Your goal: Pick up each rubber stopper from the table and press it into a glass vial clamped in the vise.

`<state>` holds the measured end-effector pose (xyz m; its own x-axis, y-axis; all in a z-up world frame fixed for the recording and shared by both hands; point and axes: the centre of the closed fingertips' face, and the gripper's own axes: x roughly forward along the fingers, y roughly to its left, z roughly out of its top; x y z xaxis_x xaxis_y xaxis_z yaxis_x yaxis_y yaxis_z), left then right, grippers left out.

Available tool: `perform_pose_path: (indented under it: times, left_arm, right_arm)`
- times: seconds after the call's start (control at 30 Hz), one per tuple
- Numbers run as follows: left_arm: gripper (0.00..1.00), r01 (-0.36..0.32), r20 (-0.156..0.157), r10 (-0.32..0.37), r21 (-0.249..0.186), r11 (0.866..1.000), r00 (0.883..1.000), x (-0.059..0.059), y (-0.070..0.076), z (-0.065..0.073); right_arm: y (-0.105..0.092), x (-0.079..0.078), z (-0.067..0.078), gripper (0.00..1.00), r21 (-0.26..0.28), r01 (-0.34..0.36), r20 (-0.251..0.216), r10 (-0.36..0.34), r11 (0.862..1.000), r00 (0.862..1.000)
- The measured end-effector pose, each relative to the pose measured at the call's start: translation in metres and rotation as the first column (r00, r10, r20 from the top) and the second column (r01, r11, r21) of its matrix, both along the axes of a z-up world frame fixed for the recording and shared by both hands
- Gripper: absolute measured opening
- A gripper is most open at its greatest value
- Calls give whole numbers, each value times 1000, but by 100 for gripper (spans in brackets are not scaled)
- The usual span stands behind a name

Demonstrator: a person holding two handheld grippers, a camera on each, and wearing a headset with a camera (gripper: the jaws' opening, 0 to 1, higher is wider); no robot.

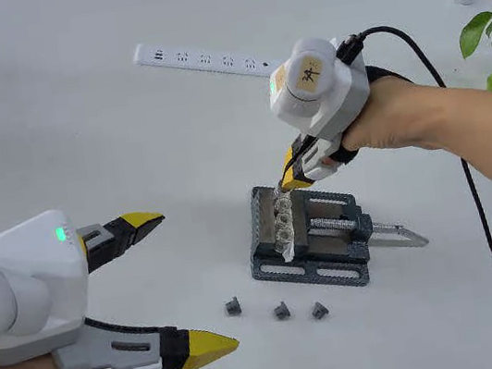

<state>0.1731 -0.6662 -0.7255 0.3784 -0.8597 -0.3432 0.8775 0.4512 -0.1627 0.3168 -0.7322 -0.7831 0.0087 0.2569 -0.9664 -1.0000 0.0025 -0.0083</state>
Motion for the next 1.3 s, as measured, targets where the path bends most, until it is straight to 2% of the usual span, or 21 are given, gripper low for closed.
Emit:
perform_pose_path:
  times: [0.17,0.4,0.6,0.83,1.3]
  left_arm:
    - [94,-2,1,2,3,1000,1000,1,1,-1]
    - [94,1,2,-1,7,1000,1000,-1,4,-3]
    - [94,9,5,-9,11,1000,1000,-2,4,-3]
    - [94,17,10,-18,22,1000,1000,-4,4,-4]
    - [94,34,25,-35,43,999,999,-7,-8,12]
  right_arm:
    - [-1,0,0,0,11,3,10,-4,1000,1000]
    - [-1,-1,11,0,48,28,16,-28,998,999]
    - [-4,1,17,5,69,45,24,-47,997,999]
    - [-11,-4,26,8,106,65,32,-69,992,997]
    - [-28,-16,52,18,206,117,66,-133,972,989]
